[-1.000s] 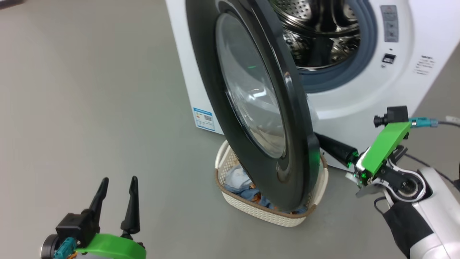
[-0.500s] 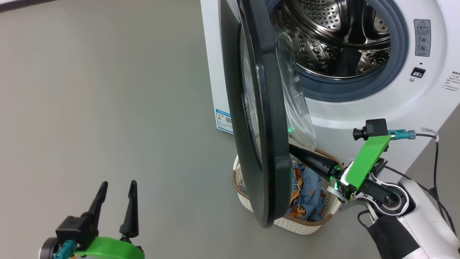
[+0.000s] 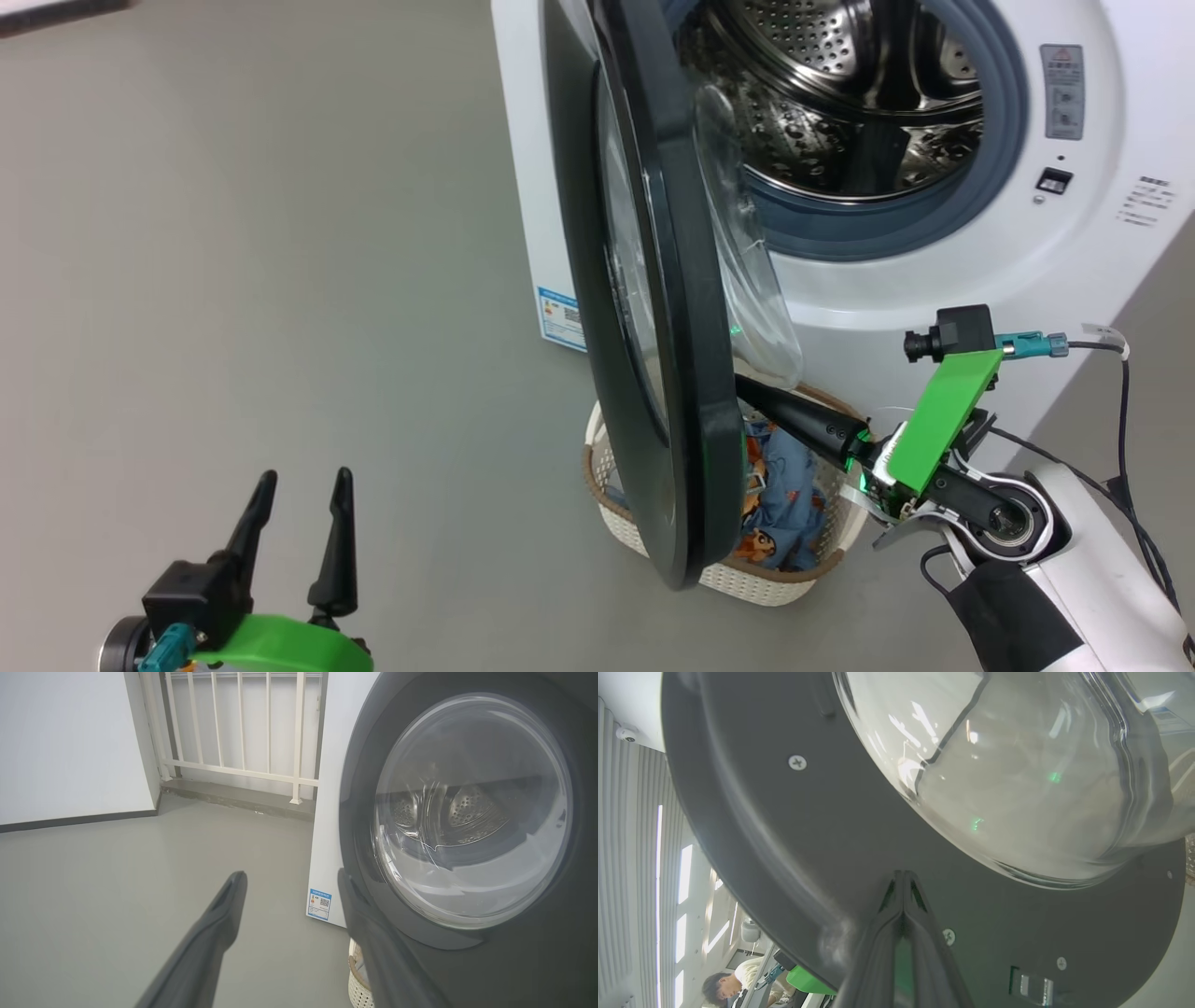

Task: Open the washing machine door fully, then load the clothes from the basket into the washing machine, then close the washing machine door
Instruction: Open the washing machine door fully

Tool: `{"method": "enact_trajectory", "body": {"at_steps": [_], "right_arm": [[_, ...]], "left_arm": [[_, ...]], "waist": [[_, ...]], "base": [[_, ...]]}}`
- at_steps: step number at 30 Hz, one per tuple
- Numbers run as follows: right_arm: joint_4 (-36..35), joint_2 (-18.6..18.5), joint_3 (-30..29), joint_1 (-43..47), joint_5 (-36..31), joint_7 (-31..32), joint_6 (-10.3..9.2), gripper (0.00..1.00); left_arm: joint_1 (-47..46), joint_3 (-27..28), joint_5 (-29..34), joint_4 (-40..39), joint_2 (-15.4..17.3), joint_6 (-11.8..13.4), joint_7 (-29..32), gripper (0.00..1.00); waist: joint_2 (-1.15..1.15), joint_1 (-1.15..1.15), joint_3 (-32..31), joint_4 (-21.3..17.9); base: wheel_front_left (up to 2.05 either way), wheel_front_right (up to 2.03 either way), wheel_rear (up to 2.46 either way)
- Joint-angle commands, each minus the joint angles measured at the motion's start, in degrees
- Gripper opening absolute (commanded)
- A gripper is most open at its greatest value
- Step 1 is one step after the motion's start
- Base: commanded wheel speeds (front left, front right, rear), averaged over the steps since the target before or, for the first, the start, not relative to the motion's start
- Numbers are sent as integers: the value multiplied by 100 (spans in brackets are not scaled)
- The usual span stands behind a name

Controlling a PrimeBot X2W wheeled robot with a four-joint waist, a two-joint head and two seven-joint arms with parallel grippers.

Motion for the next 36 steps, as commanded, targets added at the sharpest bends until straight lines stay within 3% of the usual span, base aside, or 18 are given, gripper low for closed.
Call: {"method": "enact_trajectory", "body": {"at_steps": [1,2,5,7,16,25,36], "right_arm": [[-192,36,80,-19,-100,-50,10,0],[-205,25,79,-18,-126,-77,10,0],[-255,-6,81,-8,-195,-144,10,41],[-295,-39,96,17,-241,-168,10,100],[-608,-218,167,186,-764,-744,10,100],[-958,-365,297,430,-1469,-2009,10,100],[-1039,-856,594,855,-2712,-3781,10,100]], "left_arm": [[-101,211,85,-131,89,-9,-36,100],[-94,215,85,-132,89,-9,-36,100],[-71,209,81,-134,96,-9,-36,100],[-66,190,76,-143,97,-9,-36,100],[-40,143,82,-171,87,-9,-36,100],[27,200,74,-274,117,-9,-36,100],[198,323,123,-472,68,-9,-36,100]], "waist": [[0,0,-18,-84],[0,0,-28,-134],[0,0,-60,-311],[0,0,-85,-437],[0,0,-177,-1054],[0,0,-229,-1703],[0,0,-212,-2202]], "base": [[0,0,0],[0,0,0],[0,0,0],[0,0,0],[0,0,0],[0,0,0],[0,0,0]]}}
